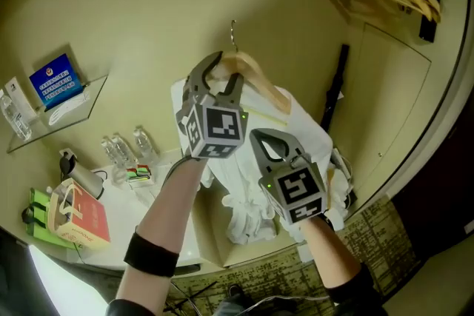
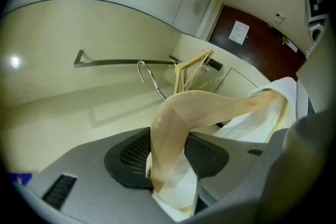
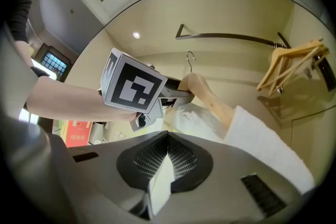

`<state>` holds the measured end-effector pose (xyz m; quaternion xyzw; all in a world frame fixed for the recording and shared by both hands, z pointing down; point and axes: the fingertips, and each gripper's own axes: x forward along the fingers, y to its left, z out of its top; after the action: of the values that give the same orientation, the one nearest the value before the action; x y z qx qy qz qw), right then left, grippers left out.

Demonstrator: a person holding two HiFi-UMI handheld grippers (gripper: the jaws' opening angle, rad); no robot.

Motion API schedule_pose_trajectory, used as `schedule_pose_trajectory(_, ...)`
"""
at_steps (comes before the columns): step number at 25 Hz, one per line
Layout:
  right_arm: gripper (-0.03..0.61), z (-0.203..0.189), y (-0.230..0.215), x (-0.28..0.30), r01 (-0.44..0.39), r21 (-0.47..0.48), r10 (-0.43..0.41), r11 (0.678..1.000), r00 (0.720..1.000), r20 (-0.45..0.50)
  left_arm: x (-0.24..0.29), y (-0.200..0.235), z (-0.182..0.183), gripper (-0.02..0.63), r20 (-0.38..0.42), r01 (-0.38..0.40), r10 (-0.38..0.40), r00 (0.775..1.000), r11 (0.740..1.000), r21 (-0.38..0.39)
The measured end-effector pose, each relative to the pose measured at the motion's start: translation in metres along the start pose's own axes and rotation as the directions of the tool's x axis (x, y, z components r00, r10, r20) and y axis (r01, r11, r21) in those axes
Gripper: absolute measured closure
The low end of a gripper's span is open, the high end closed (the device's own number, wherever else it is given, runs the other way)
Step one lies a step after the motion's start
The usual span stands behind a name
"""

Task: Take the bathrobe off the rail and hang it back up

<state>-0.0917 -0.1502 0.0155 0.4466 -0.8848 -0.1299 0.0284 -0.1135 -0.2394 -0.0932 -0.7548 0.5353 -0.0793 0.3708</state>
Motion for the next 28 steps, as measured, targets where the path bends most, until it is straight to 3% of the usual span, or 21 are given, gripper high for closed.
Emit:
schedule_pose_trajectory(7,0.552,-0.111,0.023,-0.04,-0.079,0.096,0.089,0.992,0.99,-0.105,-0.046,-0.08,-0.087,0.416,-0.116,-0.029,0.023,0.993,0.999,-0.046)
schedule_pose_trajectory(12,0.552,-0.174,0.061,-0.062,-0.134,0.107,0.15,0.985,0.975,-0.164,-0.085,-0.126,-0.155,0.416,-0.2,-0.036,0.018,0.98,0.996,-0.087)
schedule_pose_trajectory(19,0.552,-0.269,0.096,-0.073,-0.124,0.199,0.168,0.972,0.96,-0.222,-0.126,-0.178,-0.236,0.416,-0.277,-0.01,-0.019,0.961,0.995,-0.104)
schedule_pose_trajectory(28,0.552,-0.411,0.124,-0.069,-0.08,0.318,0.182,0.945,0.935,-0.304,-0.153,-0.253,-0.342,0.415,-0.345,0.083,-0.105,0.933,0.993,-0.079)
